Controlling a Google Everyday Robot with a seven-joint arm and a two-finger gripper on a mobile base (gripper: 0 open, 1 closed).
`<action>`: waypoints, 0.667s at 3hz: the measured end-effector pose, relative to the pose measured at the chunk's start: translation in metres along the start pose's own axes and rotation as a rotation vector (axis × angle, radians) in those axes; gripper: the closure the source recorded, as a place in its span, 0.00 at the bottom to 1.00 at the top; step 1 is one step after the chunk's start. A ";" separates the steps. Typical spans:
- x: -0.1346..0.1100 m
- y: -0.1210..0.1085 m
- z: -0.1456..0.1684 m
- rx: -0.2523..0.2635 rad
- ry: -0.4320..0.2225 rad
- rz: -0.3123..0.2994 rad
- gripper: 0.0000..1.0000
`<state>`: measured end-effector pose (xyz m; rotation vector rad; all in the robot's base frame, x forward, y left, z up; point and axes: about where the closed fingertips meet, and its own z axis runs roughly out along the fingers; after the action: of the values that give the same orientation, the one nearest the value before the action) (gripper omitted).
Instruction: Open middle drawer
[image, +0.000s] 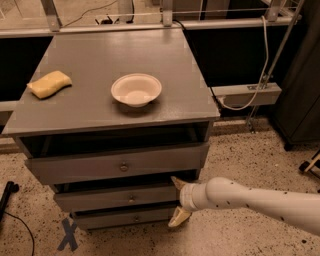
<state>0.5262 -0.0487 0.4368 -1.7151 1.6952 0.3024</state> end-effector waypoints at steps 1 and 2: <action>0.003 0.001 0.012 -0.016 0.012 -0.004 0.00; 0.005 0.001 0.015 -0.025 0.015 -0.002 0.00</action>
Offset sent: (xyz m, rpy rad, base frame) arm 0.0072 0.0060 -0.0185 -0.0304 0.0191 0.0107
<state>0.5303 -0.0431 0.4221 -1.7414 1.7070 0.3124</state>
